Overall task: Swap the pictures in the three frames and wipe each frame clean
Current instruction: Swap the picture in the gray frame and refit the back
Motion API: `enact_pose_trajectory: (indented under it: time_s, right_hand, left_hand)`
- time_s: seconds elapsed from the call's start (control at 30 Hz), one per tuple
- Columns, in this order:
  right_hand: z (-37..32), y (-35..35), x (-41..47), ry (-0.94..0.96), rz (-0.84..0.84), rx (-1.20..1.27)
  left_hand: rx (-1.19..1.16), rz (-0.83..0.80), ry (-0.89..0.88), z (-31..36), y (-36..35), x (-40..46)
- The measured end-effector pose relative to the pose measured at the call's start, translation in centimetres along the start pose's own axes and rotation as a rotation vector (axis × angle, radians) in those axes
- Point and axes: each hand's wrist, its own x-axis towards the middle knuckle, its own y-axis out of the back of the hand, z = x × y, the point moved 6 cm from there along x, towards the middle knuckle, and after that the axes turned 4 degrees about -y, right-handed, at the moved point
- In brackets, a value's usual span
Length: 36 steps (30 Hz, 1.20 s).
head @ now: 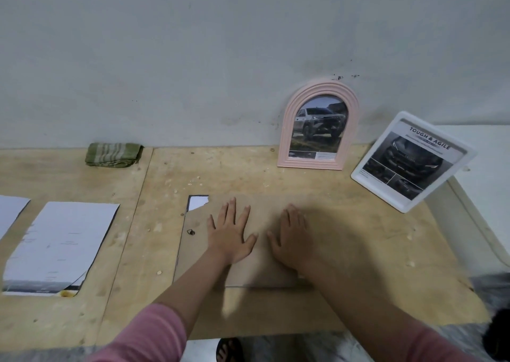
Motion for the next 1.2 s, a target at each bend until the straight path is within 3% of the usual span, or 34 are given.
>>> enact_pose_trajectory:
  time_s: [0.17, 0.37, 0.57, 0.63, 0.7, 0.77, 0.83, 0.9, 1.03, 1.2]
  right_hand:
    - [-0.9, -0.3, 2.0, 0.158, 0.013, -0.049]
    - [-0.6, -0.3, 1.7, 0.2, 0.112, 0.057]
    - [-1.4, 2.1, 5.2, 0.276, 0.186, 0.001]
    - [-2.1, 2.6, 7.3, 0.228, 0.112, -0.006]
    - [-3.2, 2.0, 9.2, 0.197, -0.069, 0.003]
    - [-4.7, 1.5, 10.4, 0.217, -0.232, 0.045]
    - [-6.1, 1.1, 11.2, 0.231, -0.346, 0.049]
    - [-6.8, 0.5, 11.7, 0.198, -0.472, 0.094]
    - [-9.1, 0.8, 11.5, 0.189, -0.638, 0.254]
    - [-10.0, 0.9, 10.9, 0.224, -0.668, 0.035]
  left_hand:
    - [0.039, 0.169, -0.012, 0.2, -0.8, 0.1]
    - [0.062, 0.14, -0.001, 0.2, -1.0, 0.4]
    - [0.066, 0.167, 0.06, -0.5, 1.3, 0.9]
    - [-0.013, 0.284, 0.23, -2.3, 2.3, -0.1]
    - [-0.123, 0.388, 0.493, -4.7, 2.8, -2.2]
    - [-0.255, 0.388, 0.754, -6.9, 2.8, -4.5]
    - [-0.345, 0.357, 0.909, -8.4, 2.5, -6.4]
    - [-0.433, 0.348, 0.927, -9.4, 2.1, -7.1]
    - [-0.604, 0.4, 0.796, -9.7, 2.3, -6.8]
    - [-0.652, 0.319, 0.815, -8.7, 2.5, -6.4]
